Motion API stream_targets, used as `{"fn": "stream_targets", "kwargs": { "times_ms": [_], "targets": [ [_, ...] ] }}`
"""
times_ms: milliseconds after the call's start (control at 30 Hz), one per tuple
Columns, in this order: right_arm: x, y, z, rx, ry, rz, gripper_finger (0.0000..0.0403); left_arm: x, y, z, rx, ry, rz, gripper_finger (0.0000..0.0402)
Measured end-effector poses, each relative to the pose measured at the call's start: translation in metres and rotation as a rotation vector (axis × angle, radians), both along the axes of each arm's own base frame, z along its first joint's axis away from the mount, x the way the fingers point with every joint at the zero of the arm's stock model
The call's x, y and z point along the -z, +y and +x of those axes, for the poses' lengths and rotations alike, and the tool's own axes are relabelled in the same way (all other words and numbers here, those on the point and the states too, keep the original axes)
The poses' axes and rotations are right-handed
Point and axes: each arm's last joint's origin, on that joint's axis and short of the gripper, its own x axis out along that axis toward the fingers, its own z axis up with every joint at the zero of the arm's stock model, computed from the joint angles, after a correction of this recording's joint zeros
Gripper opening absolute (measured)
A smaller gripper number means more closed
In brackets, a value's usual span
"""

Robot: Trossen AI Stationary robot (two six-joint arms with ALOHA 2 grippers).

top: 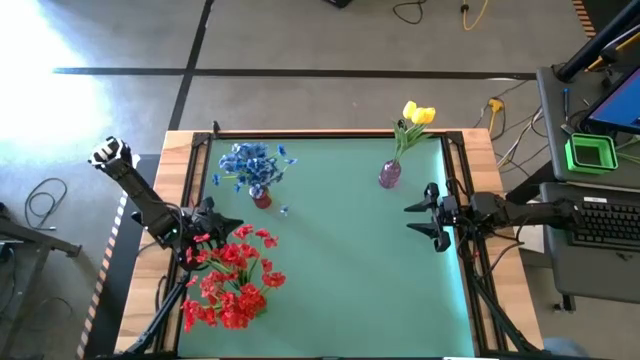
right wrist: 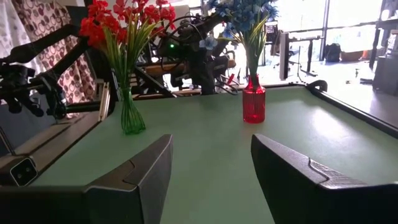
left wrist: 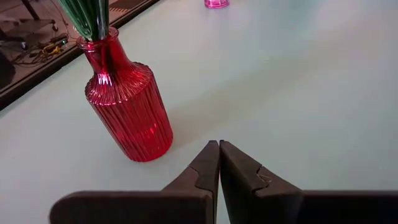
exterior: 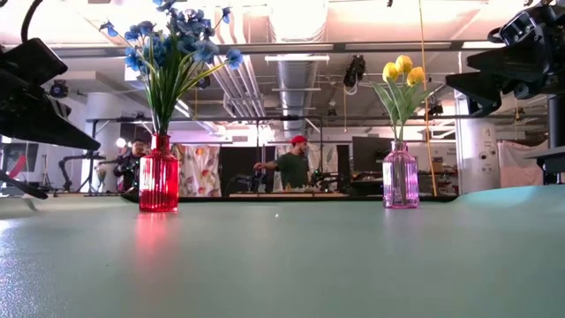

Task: Sort flowers into vase by color
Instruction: Return to Home Position

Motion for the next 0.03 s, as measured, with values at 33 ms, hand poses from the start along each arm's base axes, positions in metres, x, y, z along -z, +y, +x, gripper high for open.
{"fn": "stream_targets", "kwargs": {
  "times_ms": [33],
  "targets": [
    [0.0, 0.0, 0.0, 0.0, 0.0, 0.0, 0.021, 0.0, 0.0, 0.0, 0.0, 0.0, 0.0, 0.0]
  ]
}}
